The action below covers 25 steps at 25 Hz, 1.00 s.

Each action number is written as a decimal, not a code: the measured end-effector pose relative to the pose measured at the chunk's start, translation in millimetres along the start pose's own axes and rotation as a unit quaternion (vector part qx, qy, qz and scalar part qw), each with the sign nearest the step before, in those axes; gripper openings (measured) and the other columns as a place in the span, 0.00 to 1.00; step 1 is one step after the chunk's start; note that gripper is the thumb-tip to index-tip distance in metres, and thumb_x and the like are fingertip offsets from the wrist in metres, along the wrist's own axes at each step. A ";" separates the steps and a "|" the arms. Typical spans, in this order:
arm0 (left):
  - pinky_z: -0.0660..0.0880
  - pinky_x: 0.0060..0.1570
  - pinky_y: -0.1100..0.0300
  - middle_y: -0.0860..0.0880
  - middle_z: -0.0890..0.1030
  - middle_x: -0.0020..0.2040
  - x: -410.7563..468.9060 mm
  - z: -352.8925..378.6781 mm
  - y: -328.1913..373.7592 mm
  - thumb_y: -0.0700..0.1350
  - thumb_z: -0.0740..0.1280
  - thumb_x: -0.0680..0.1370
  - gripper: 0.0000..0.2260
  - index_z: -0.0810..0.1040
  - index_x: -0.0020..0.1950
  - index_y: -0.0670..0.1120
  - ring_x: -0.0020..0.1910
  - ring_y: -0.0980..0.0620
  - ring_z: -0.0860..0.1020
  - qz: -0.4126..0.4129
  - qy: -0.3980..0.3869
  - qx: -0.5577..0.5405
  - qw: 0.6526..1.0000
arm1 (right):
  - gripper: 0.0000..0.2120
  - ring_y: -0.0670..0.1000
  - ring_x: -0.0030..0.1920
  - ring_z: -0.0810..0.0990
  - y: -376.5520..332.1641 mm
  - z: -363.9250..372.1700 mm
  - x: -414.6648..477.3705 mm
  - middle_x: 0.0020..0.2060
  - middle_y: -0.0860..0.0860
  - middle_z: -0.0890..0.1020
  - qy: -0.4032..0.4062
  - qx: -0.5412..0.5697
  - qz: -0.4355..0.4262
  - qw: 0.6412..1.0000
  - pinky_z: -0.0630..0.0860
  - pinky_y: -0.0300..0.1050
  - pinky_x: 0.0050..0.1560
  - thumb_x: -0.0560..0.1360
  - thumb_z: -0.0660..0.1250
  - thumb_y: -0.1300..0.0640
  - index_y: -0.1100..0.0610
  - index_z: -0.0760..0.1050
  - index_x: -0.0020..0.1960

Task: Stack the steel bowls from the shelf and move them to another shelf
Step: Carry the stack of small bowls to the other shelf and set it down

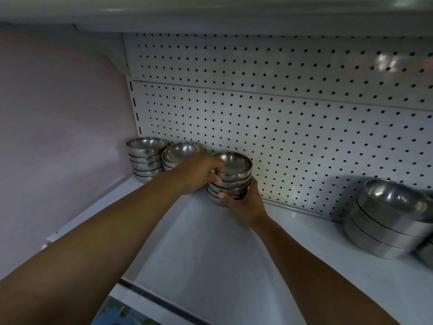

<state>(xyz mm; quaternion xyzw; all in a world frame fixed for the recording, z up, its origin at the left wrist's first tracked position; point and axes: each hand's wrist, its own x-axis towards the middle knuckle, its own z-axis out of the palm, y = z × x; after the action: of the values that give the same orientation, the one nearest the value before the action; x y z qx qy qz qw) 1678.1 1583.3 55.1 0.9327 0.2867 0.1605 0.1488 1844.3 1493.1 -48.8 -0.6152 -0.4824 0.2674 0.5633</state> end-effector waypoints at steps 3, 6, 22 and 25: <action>0.80 0.53 0.47 0.50 0.85 0.44 1.0 -0.1 -0.8 0.39 0.74 0.76 0.03 0.81 0.46 0.45 0.46 0.55 0.84 0.009 -0.006 0.015 1.000 | 0.40 0.34 0.55 0.77 -0.4 -3.4 0.1 0.58 0.38 0.78 -0.009 -0.004 0.011 1.000 0.75 0.22 0.45 0.67 0.85 0.56 0.46 0.64 0.69; 0.79 0.52 0.48 0.50 0.84 0.45 1.0 0.4 -2.1 0.40 0.74 0.76 0.03 0.81 0.47 0.46 0.46 0.54 0.83 0.010 -0.002 0.022 1.000 | 0.38 0.32 0.53 0.77 -0.8 -5.5 0.5 0.56 0.36 0.77 -0.014 -0.002 0.015 1.000 0.74 0.22 0.44 0.68 0.84 0.57 0.46 0.64 0.68; 0.68 0.44 0.68 0.52 0.80 0.45 -5.1 4.1 6.0 0.37 0.67 0.79 0.08 0.83 0.54 0.45 0.42 0.68 0.76 -0.001 -0.004 0.050 0.999 | 0.42 0.43 0.58 0.80 -6.0 -12.3 1.7 0.59 0.40 0.80 -0.013 -0.059 0.065 0.996 0.76 0.34 0.54 0.64 0.87 0.50 0.47 0.68 0.70; 0.69 0.44 0.67 0.54 0.80 0.44 -6.7 7.1 5.4 0.37 0.68 0.78 0.05 0.83 0.50 0.44 0.43 0.62 0.79 -0.004 0.003 0.049 0.999 | 0.48 0.47 0.63 0.81 -13.4 -13.2 -2.8 0.63 0.43 0.81 -0.016 -0.078 0.071 0.994 0.80 0.45 0.62 0.60 0.87 0.46 0.49 0.68 0.74</action>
<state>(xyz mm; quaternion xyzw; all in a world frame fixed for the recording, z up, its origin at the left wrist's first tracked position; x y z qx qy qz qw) 1678.2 1573.8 49.3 0.9372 0.2981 0.1488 0.1030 1850.8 1483.6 -33.7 -0.6858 -0.4660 0.2782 0.4850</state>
